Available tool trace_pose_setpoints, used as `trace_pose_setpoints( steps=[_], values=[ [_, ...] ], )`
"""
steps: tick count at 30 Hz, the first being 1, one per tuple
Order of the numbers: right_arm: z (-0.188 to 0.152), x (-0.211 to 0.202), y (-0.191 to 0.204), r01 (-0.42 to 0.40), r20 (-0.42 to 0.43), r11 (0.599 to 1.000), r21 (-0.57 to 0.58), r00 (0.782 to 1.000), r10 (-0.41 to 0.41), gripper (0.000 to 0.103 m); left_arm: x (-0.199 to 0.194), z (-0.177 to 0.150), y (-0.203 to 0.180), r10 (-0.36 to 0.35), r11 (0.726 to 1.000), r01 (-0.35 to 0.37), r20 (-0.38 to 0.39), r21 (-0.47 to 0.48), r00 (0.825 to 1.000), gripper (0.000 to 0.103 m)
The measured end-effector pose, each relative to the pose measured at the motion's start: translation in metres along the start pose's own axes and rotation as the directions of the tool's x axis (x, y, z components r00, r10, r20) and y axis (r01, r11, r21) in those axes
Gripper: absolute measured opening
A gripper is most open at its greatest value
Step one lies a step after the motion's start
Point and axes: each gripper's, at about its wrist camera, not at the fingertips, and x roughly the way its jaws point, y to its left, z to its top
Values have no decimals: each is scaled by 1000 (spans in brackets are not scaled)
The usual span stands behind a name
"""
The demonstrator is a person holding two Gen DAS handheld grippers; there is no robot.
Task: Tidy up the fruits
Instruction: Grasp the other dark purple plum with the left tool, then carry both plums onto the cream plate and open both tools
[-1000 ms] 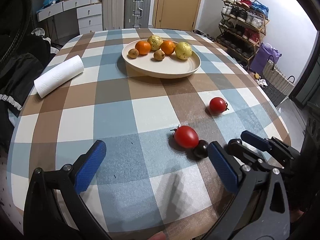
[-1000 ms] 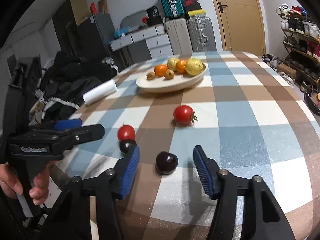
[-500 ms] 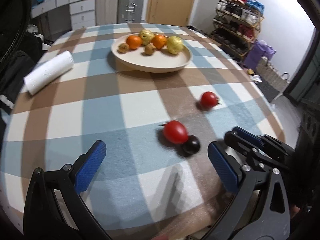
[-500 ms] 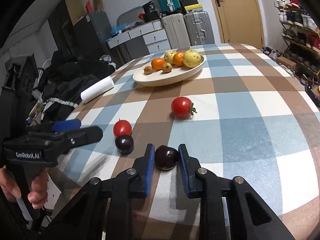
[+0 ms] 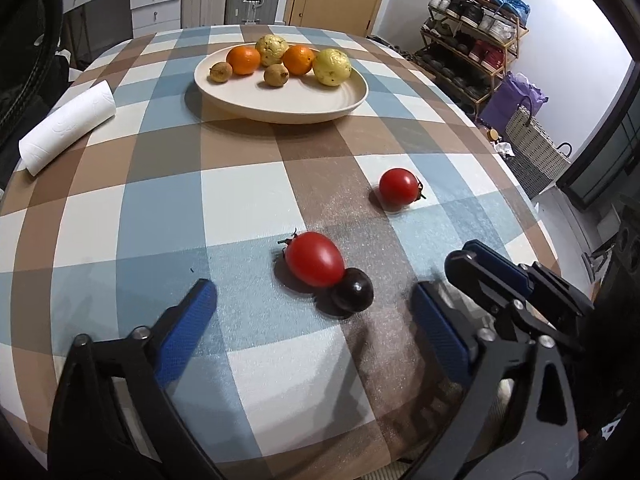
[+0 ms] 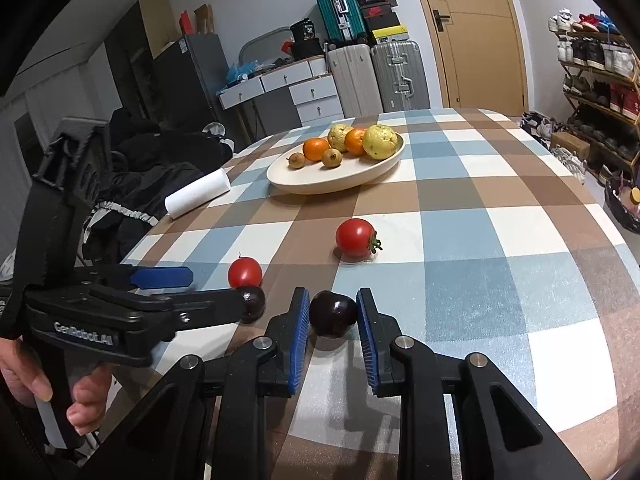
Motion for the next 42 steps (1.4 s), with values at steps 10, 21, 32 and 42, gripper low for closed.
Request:
trace_pose_setpoints(
  steps=[10,21,32,42],
  values=[
    [7,-10,8,-25,33,999,-28,999,26,25,10,1,-8,-47,998,44,-78,-45,996,47],
    [9,-17,10,-40,50,999,-30,998,42,25,12,1,-5,-135,987,126,-98,-96,986,21],
    [8,-20,10,-28,49,999,-26,998,29,25,-8,3,-9,-178,982,175,-42,-70,983,20],
    [25,-16,2,-72,48,997,3,996,72,25,-37,38,2,-192,979,196,65,-51,979,21]
  ],
)
